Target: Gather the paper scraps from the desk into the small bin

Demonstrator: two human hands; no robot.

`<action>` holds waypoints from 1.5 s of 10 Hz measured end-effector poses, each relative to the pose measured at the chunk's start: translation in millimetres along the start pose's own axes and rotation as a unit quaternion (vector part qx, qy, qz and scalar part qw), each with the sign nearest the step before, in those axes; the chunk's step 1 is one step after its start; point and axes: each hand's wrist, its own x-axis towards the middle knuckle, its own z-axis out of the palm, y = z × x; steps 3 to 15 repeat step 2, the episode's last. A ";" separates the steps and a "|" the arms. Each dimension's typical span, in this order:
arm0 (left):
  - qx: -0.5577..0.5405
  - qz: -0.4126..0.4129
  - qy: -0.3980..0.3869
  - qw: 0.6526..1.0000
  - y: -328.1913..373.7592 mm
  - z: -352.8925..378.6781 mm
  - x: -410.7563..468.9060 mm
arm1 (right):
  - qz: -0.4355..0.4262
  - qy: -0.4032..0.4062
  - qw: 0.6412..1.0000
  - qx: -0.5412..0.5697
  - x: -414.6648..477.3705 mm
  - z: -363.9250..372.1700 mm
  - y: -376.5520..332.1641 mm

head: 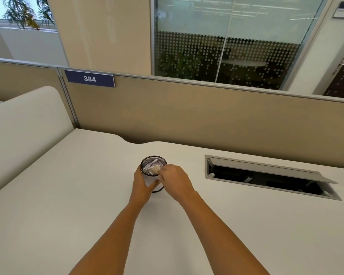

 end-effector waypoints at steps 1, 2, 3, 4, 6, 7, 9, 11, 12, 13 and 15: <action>0.018 -0.008 -0.008 1.000 -0.4 -2.3 -4.6 | 0.002 0.025 0.999 0.019 -9.4 1.9 2.4; 0.048 -0.008 -0.006 0.999 -1.1 -7.7 -13.4 | 0.043 0.039 0.997 0.053 -27.2 -3.4 6.3; 0.048 -0.008 -0.006 0.999 -1.1 -7.7 -13.4 | 0.043 0.039 0.997 0.053 -27.2 -3.4 6.3; 0.048 -0.008 -0.006 0.999 -1.1 -7.7 -13.4 | 0.043 0.039 0.997 0.053 -27.2 -3.4 6.3; 0.048 -0.008 -0.006 0.999 -1.1 -7.7 -13.4 | 0.043 0.039 0.997 0.053 -27.2 -3.4 6.3; 0.048 -0.008 -0.006 0.999 -1.1 -7.7 -13.4 | 0.043 0.039 0.997 0.053 -27.2 -3.4 6.3; 0.048 -0.008 -0.006 0.999 -1.1 -7.7 -13.4 | 0.043 0.039 0.997 0.053 -27.2 -3.4 6.3; 0.048 -0.008 -0.006 0.999 -1.1 -7.7 -13.4 | 0.043 0.039 0.997 0.053 -27.2 -3.4 6.3; 0.048 -0.008 -0.006 0.999 -1.1 -7.7 -13.4 | 0.043 0.039 0.997 0.053 -27.2 -3.4 6.3; 0.048 -0.008 -0.006 0.999 -1.1 -7.7 -13.4 | 0.043 0.039 0.997 0.053 -27.2 -3.4 6.3; 0.048 -0.008 -0.006 0.999 -1.1 -7.7 -13.4 | 0.043 0.039 0.997 0.053 -27.2 -3.4 6.3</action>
